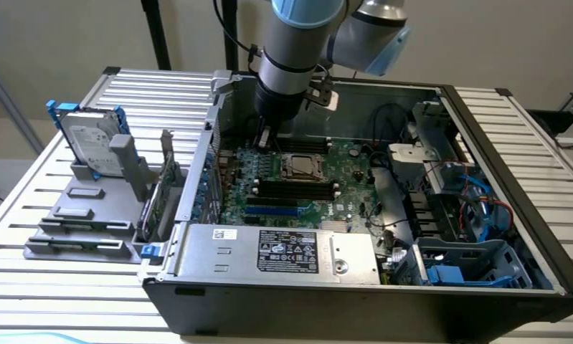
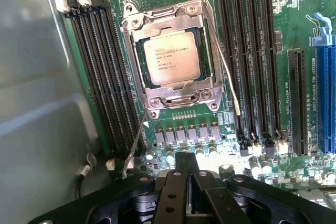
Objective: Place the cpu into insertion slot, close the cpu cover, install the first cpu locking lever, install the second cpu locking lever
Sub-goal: 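Install the first cpu locking lever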
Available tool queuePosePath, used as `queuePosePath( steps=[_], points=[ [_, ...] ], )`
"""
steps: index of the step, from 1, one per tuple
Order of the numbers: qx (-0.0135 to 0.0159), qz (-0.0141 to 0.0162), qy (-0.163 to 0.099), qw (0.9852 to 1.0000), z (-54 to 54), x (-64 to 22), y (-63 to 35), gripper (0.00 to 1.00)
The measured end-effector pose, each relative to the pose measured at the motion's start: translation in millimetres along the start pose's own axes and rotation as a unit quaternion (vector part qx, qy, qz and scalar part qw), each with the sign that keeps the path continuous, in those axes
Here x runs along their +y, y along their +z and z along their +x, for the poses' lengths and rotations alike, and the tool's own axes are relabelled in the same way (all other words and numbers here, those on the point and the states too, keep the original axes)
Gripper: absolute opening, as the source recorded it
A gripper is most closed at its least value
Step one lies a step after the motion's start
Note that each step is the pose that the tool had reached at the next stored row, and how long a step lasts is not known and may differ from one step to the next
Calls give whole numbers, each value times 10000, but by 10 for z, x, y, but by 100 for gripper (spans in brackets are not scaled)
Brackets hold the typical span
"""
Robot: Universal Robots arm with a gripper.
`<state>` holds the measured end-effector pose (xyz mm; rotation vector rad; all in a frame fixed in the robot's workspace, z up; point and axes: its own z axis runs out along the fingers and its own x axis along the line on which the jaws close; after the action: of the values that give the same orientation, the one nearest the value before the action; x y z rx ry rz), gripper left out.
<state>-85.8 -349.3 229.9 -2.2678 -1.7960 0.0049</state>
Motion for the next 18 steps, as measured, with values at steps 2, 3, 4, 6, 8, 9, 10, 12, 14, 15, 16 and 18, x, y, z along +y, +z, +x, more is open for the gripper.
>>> queuePosePath(
  steps=[2, 3, 4, 6, 8, 9, 10, 12, 14, 15, 16, 18],
  points=[
    [61, 13, 75, 10000, 1, -5, -8, 11],
    [92, 20, 113, 9999, 1, -7, -12, 11],
    [123, 26, 150, 9998, 1, -10, -17, 11],
    [188, 41, 227, 9996, 1, -15, -23, 11],
    [254, 56, 300, 9992, 1, -21, -29, 11],
    [286, 64, 336, 9990, 1, -24, -32, 11],
    [317, 72, 371, 9988, 0, -28, -35, 11],
    [381, 88, 440, 9983, 0, -34, -40, 11],
    [442, 103, 509, 9977, -1, -41, -46, 11],
    [474, 111, 545, 9973, -1, -45, -49, 11],
    [504, 118, 578, 9970, -1, -48, -51, 11],
    [561, 134, 646, 9962, -2, -56, -56, 11]
  ],
)
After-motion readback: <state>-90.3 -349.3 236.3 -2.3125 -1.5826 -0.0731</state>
